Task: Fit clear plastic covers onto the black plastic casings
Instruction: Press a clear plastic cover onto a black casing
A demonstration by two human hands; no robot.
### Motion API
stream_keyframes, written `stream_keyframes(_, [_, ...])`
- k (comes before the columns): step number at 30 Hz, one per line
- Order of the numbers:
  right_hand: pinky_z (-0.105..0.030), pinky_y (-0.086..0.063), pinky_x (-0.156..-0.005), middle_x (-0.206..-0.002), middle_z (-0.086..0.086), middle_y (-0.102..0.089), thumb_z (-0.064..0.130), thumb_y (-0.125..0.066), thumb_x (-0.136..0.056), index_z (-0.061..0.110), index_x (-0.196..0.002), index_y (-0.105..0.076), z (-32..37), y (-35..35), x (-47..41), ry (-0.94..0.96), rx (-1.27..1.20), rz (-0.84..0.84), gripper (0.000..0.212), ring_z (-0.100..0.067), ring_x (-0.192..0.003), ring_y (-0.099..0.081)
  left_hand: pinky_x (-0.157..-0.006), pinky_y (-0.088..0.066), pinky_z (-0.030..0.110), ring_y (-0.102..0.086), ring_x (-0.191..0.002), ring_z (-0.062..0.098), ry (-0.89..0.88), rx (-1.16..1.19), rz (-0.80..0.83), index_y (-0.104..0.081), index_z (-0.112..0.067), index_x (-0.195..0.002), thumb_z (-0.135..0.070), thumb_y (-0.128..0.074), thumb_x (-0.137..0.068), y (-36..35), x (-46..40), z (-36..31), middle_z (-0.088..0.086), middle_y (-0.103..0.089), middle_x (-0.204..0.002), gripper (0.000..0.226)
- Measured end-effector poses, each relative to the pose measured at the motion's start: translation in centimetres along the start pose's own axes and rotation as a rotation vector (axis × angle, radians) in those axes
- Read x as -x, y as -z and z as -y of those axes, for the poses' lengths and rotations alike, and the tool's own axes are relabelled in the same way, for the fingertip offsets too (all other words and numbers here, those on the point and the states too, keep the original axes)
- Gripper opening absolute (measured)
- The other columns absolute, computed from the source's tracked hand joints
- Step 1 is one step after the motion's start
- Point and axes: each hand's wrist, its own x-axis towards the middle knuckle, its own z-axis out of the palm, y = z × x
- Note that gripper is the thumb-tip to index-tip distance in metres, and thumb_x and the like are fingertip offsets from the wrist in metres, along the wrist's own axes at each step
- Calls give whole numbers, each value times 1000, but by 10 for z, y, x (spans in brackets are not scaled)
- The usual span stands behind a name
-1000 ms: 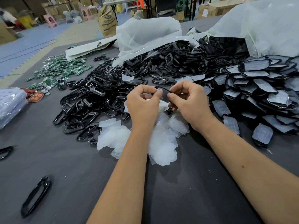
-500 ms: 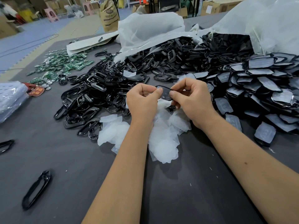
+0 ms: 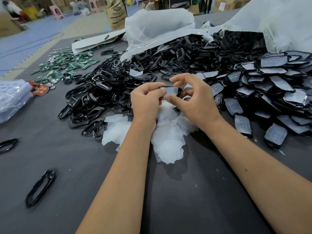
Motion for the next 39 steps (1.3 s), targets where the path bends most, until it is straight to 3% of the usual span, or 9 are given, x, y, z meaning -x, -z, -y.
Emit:
stream_keyframes(3, [-20, -50, -87, -106, -1, -67, 25, -88, -82, 11, -112, -77, 4, -1, 2, 144, 152, 10, 35, -9, -96, -62, -53, -46, 20, -57, -55, 11, 72, 84, 14, -77, -3, -87, 7, -67, -86, 3, -1, -1, 6, -68, -68, 14])
stream_keyframes(6, [-20, -52, -82, -101, -6, -69, 22, -82, -89, 7, -105, -80, 4, -2, 3, 171, 136, -49, 22, -13, -91, -64, -53, -45, 19, -56, -56, 10, 75, 119, 64, -76, -2, -87, -4, -68, -93, 4, -1, -2, 6, -66, -67, 10])
stream_keyframes(9, [-20, -51, -77, -96, -1, -67, 24, -78, -93, 13, -98, -81, 1, -1, 0, 89, 66, -135, 12, -13, -86, -63, -56, -50, 19, -59, -62, 13, 87, 232, 141, -74, -2, -88, -25, -64, -101, 2, 0, -5, 7, -65, -70, 29])
stream_keyframes(12, [-25, -50, -64, -78, 12, -70, 27, -75, -96, 24, -93, -80, -3, 3, -3, -61, -134, -119, 6, -9, -67, -64, -64, -55, 21, -62, -69, 12, 37, 204, 186, -75, -8, -87, -14, -66, -100, -1, 2, -2, 6, -68, -77, 16])
stream_keyframes(15, [-26, -45, -45, -65, 3, -70, 24, -72, -99, 23, -89, -80, -4, 4, -3, -184, -332, -81, 13, -14, -52, -58, -70, -56, 23, -67, -79, 14, 4, 160, 213, -74, -7, -94, -8, -68, -97, 0, 3, 0, 8, -72, -86, 6])
stream_keyframes(18, [-23, -42, -38, -65, 0, -70, 24, -69, -101, 15, -90, -80, -4, 6, -4, -243, -411, -33, 18, -13, -47, -57, -69, -57, 24, -69, -76, 13, 18, 167, 204, -74, -7, -95, -10, -68, -98, 0, 3, -1, 7, -75, -86, 7])
stream_keyframes(23, [-25, -46, -47, -78, -2, -74, 18, -72, -97, 10, -99, -78, -4, 9, -5, -290, -390, 28, 10, -13, -63, -63, -62, -54, 22, -62, -66, 11, 60, 225, 144, -75, -7, -93, -10, -69, -97, 1, 0, 0, 7, -73, -80, 8])
stream_keyframes(33, [-16, -44, -49, -64, 8, -69, 13, -74, -95, 14, -85, -76, 2, 12, -4, -284, -324, 49, 10, 0, -51, -57, -63, -55, 22, -59, -73, 21, -42, 83, 118, -76, -4, -107, -17, -70, -98, -5, 0, 2, 22, -64, -91, 16])
stream_keyframes(39, [-25, -52, -72, -84, 3, -71, 16, -82, -86, 16, -89, -81, 0, 0, 0, 8, 205, -156, 4, -9, -73, -63, -76, -60, 42, -66, -68, 29, 13, 1, 123, -68, 11, -84, -42, -65, -100, -8, 1, 0, 29, -67, -78, 55])
